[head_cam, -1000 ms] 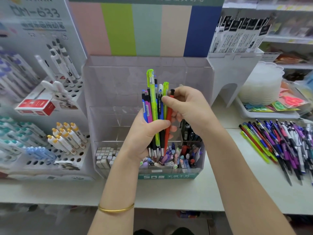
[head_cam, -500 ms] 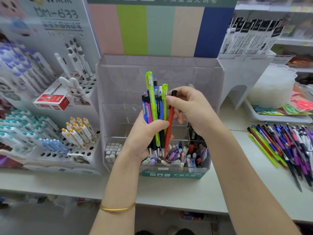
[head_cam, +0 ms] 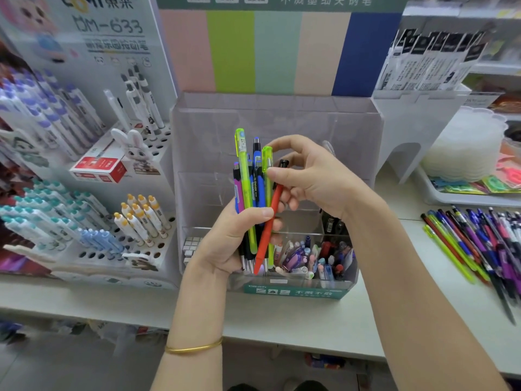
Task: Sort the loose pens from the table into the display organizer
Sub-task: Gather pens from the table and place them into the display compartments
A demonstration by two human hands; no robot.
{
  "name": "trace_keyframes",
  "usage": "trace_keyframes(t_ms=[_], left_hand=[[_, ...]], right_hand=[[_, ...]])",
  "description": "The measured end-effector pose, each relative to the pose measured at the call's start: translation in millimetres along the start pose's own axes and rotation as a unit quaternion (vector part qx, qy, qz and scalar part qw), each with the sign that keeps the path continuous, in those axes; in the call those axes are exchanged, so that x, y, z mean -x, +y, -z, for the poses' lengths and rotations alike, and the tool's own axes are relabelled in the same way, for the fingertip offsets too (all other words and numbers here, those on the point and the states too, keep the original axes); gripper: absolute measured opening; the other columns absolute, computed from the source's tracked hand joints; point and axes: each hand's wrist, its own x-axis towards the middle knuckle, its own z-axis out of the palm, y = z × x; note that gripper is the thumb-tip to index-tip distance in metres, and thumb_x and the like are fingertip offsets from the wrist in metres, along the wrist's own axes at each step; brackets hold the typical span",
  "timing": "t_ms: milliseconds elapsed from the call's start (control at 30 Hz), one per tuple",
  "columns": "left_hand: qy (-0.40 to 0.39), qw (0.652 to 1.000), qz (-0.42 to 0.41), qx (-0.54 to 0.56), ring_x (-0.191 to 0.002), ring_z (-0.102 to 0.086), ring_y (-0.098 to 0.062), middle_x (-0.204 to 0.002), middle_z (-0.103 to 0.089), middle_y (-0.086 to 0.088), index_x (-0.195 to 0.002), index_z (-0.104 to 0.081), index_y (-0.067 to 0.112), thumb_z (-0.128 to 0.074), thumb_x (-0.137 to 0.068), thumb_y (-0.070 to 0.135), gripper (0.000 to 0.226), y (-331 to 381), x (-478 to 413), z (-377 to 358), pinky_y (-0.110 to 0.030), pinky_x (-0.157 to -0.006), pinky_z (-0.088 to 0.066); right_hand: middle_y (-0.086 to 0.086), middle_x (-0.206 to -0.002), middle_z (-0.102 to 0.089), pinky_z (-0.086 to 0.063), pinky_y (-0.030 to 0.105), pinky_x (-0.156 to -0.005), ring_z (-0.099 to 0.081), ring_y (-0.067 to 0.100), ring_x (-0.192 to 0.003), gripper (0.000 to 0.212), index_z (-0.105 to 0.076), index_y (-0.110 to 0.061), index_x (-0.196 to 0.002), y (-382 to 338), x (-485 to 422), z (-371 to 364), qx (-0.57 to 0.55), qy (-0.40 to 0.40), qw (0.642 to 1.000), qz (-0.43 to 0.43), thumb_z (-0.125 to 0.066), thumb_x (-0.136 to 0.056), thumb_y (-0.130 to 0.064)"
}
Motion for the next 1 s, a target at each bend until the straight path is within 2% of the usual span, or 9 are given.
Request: trace_keyframes(t_ms=[67,200,367,467,567,733,833,900,1000], left_hand=[[-0.017,0.999,0.010,0.025,-0.059,-0.060,-0.010,-0.079,-0.063,-0.001,-0.100,-0.058,0.004,-0.072,-0.065,0.010,0.038,-0.4,0.0,-1.1,-0.022,-0.049,-0.049],[-0.010,0.999,0.029,0.029,-0.061,-0.062,-0.011,-0.080,-0.064,-0.001,-0.103,-0.058,0.005,-0.091,-0.052,0.017,0.062,0.3,-2.4,-1.4,-0.022,-0.048,-0.050],[0.078,0.992,0.027,-0.096,-0.067,-0.067,-0.014,-0.084,-0.068,-0.001,-0.111,-0.056,0.010,-0.074,-0.067,0.009,0.047,6.4,-3.1,-9.3,-0.025,-0.054,-0.054],[0.120,0.960,-0.008,-0.251,-0.073,-0.068,-0.010,-0.099,-0.066,-0.005,-0.118,-0.051,0.017,-0.074,-0.078,0.003,0.048,12.6,-3.8,-18.3,-0.023,-0.064,-0.055],[0.151,0.913,-0.075,-0.373,-0.079,-0.064,0.000,-0.098,-0.062,0.003,-0.112,-0.048,0.028,-0.073,-0.080,0.003,0.047,12.5,-6.0,-22.5,-0.019,-0.066,-0.055],[0.184,0.851,-0.156,-0.467,-0.085,-0.061,-0.001,-0.094,-0.061,0.018,-0.119,-0.043,0.033,-0.072,-0.077,0.008,0.057,10.1,-12.6,-22.1,-0.024,-0.071,-0.055],[0.188,0.820,-0.188,-0.508,-0.094,-0.061,-0.007,-0.100,-0.058,0.021,-0.129,-0.041,0.031,-0.073,-0.076,0.013,0.064,9.4,-12.3,-21.5,-0.032,-0.076,-0.056],[0.187,0.800,-0.205,-0.532,-0.096,-0.060,-0.009,-0.104,-0.055,0.019,-0.132,-0.040,0.027,-0.074,-0.077,0.012,0.066,9.9,-12.4,-20.3,-0.033,-0.076,-0.057],[0.177,0.807,-0.208,-0.524,-0.094,-0.059,-0.004,-0.100,-0.055,0.025,-0.131,-0.041,0.028,-0.073,-0.076,0.009,0.067,12.1,-13.8,-20.3,-0.027,-0.074,-0.055]], right_hand=[[0.019,-0.101,-0.056,-0.049,0.023,-0.045,-0.059,0.019,-0.052,0.026,-0.051,-0.020,-0.109,-0.4,-0.9,1.4,-0.012,-0.012,1.000,-0.004,-0.061,-0.090,-0.005],[0.028,-0.106,-0.057,-0.049,0.023,-0.044,-0.058,0.019,-0.052,0.024,-0.048,-0.018,-0.107,3.3,-3.2,4.6,-0.021,-0.012,1.000,-0.004,-0.062,-0.090,-0.008],[0.016,-0.097,-0.058,-0.051,0.024,-0.047,-0.059,0.020,-0.057,0.024,-0.047,-0.016,-0.108,12.4,-2.4,17.0,-0.070,-0.031,0.997,0.000,-0.060,-0.089,-0.008],[0.011,-0.098,-0.058,-0.054,0.027,-0.055,-0.060,0.017,-0.067,0.029,-0.047,-0.014,-0.116,18.7,1.1,25.5,-0.092,-0.044,0.995,0.011,-0.057,-0.090,-0.005],[0.009,-0.099,-0.058,-0.056,0.030,-0.060,-0.060,0.015,-0.070,0.029,-0.049,-0.014,-0.119,20.9,1.8,28.3,-0.132,-0.046,0.989,0.044,-0.054,-0.093,-0.003],[0.019,-0.104,-0.056,-0.056,0.033,-0.061,-0.056,0.028,-0.080,0.025,-0.057,-0.014,-0.118,21.7,-6.6,26.6,-0.176,-0.019,0.982,0.068,-0.056,-0.093,-0.020],[0.008,-0.106,-0.068,-0.056,0.036,-0.065,-0.060,0.029,-0.089,0.031,-0.066,-0.017,-0.113,22.0,-8.7,28.6,-0.177,-0.042,0.978,0.105,-0.058,-0.084,-0.025],[0.001,-0.105,-0.070,-0.057,0.036,-0.064,-0.066,0.022,-0.088,0.035,-0.060,-0.010,-0.114,20.5,-9.3,30.7,-0.190,-0.053,0.973,0.124,-0.058,-0.082,-0.023],[0.000,-0.095,-0.071,-0.057,0.032,-0.058,-0.067,0.017,-0.076,0.027,-0.067,-0.017,-0.105,20.2,-11.6,30.2,-0.192,-0.040,0.970,0.141,-0.063,-0.079,-0.026]])
